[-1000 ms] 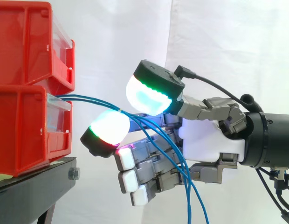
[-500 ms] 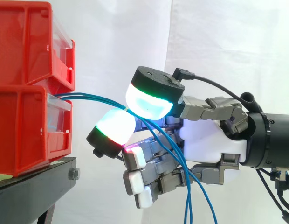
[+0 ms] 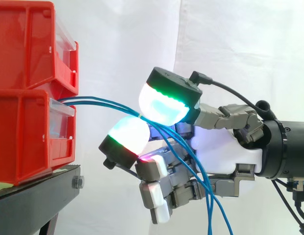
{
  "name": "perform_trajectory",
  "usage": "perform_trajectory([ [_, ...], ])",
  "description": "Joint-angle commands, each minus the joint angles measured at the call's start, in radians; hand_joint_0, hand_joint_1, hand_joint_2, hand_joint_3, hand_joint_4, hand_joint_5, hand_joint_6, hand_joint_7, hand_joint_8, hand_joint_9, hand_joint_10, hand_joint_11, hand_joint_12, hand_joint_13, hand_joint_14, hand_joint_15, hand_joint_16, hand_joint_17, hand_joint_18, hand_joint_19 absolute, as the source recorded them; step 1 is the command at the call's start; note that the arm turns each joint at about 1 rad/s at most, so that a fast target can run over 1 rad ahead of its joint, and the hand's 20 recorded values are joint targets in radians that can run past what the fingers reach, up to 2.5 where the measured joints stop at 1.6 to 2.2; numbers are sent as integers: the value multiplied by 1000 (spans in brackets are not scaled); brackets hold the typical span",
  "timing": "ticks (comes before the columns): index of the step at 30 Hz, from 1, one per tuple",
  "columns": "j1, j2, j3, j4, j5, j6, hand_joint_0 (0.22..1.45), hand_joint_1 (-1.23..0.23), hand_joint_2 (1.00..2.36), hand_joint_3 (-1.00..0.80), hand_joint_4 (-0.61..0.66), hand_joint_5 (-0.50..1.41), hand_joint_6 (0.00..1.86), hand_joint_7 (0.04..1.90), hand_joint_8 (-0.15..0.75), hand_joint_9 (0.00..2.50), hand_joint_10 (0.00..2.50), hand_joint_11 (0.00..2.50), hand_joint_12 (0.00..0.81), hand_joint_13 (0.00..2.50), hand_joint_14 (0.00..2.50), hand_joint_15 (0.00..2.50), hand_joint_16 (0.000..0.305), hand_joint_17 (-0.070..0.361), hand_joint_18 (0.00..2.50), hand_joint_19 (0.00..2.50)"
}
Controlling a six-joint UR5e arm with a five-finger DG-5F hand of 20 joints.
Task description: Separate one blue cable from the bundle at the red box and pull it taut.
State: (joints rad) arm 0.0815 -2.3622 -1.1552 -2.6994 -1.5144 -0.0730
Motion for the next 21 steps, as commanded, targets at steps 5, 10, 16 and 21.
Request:
perform_trajectory([
  [5,0,0,0,-7,-4,13,524,-619,1000,-500,149,-151,884,1077,323,1065,22,1025,393,1018,26,742,46,104,812,795],
  [10,0,0,0,-8,-4,15,469,-616,1000,-500,157,-146,867,1054,343,1089,21,1015,416,1048,25,741,52,116,859,779],
  [16,0,0,2,-8,-4,15,452,-739,1000,-500,155,-146,862,1049,343,1089,21,1022,423,1054,25,749,53,119,868,780],
  [21,0,0,0,-10,-4,15,592,-803,1000,-500,115,-150,857,1092,301,1059,24,1033,375,1019,28,773,45,101,802,820],
])
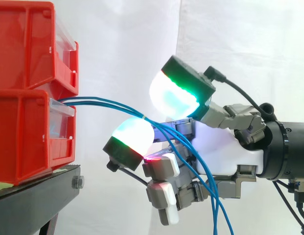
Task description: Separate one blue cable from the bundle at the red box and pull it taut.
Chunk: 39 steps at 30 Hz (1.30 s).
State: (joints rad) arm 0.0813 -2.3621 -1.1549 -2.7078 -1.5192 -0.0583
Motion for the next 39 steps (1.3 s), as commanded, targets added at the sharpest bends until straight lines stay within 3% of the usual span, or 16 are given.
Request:
perform_trajectory([
  [1,0,0,0,-1,-1,2,621,-787,1002,-475,108,-148,857,1098,297,1070,24,1046,369,1023,29,780,44,99,804,822],
  [8,0,0,0,-1,-1,2,627,-790,1019,-229,27,-146,890,1164,309,1100,24,1044,374,1043,28,775,44,99,822,820],
  [13,0,1,1,-1,-1,2,648,-833,1021,-178,-29,-151,905,1217,308,1104,25,1072,375,1047,27,777,44,99,830,811],
  [16,0,1,1,-1,-1,3,682,-843,1018,-241,-48,-157,913,1180,298,1096,25,1076,369,1046,28,780,44,99,837,808],
  [20,-2,0,1,-1,-1,3,730,-837,1000,-500,-33,-160,913,1144,291,1096,24,1093,366,1047,30,788,44,98,844,797],
  [23,-5,1,1,-1,1,3,662,-841,1000,-500,47,-150,900,1137,290,1102,25,1092,364,1048,29,791,43,97,842,806],
  [29,-5,0,1,-4,1,3,535,-779,1000,-500,82,-138,891,1120,309,1133,24,1084,386,1065,27,795,46,104,867,817],
  [35,-5,0,1,-4,1,3,530,-679,1000,-500,87,-136,884,1118,310,1138,25,1070,387,1073,26,793,47,105,878,825],
  [39,-5,0,1,-4,1,3,620,-644,1000,-500,61,-134,876,1149,302,1134,24,1067,372,1063,29,799,44,98,855,846],
])
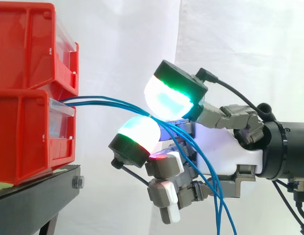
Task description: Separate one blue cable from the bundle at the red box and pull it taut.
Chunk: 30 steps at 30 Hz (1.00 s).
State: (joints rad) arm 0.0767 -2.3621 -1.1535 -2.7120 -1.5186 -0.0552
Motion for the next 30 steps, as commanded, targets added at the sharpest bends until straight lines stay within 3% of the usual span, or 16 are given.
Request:
perform_trajectory([
  [1,0,0,0,0,0,0,633,-658,1000,-500,48,-134,877,1166,302,1134,25,1079,372,1064,29,801,44,98,856,847],
  [6,0,0,0,0,0,0,684,-828,1014,-348,-6,-146,893,1175,297,1089,25,1083,372,1056,29,798,44,99,862,837],
  [8,0,0,0,0,0,0,756,-898,1011,-389,-78,-150,895,1270,287,1085,25,1103,365,1054,29,802,44,99,864,815],
  [10,0,0,0,0,0,0,790,-891,1001,-491,-130,-153,903,1289,289,1085,25,1100,363,1051,30,803,43,98,860,815],
  [11,0,0,0,0,0,0,806,-898,1000,-500,-145,-156,902,1434,285,1088,27,1095,359,1055,28,806,43,97,864,805],
  [13,0,0,0,-2,0,0,800,-889,1000,-500,-168,-159,940,1451,278,1118,27,1162,355,1077,30,822,43,96,895,790],
  [17,-2,0,0,-2,0,0,707,-955,1000,-500,-37,-155,953,1225,275,1131,27,1197,349,1093,31,842,42,95,908,790],
  [23,-2,0,0,-3,0,0,422,-938,1000,-500,56,-166,937,1074,330,1157,20,1149,407,1134,27,817,57,128,1019,794],
  [30,-2,0,0,-6,0,0,393,-743,1000,-500,90,-177,922,1016,355,1126,18,1099,442,1134,23,791,65,147,1085,785],
])
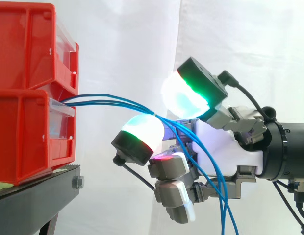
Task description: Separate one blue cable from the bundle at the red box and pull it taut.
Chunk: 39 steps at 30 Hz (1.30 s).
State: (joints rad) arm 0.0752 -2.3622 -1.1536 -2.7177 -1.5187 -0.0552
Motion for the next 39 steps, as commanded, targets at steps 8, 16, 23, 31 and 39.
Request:
perform_trajectory([
  [8,0,0,0,-1,0,0,599,-502,1000,-500,29,-152,903,1213,295,1165,26,1135,368,1123,28,841,49,111,970,885],
  [16,0,0,0,-1,2,0,681,-766,1010,-392,36,-151,925,1219,300,1148,26,1149,366,1129,31,865,49,111,981,881],
  [23,0,0,0,-1,2,0,779,-866,1000,-500,-128,-158,930,1280,291,1146,27,1181,356,1136,32,864,47,106,969,864],
  [31,0,0,0,-1,2,0,769,-953,1000,-500,-92,-157,936,1288,286,1162,26,1171,349,1142,32,869,46,104,968,838],
  [39,0,0,0,-1,2,0,732,-1005,1000,-500,-37,-148,932,1241,288,1175,28,1186,353,1141,30,882,45,102,965,847],
])
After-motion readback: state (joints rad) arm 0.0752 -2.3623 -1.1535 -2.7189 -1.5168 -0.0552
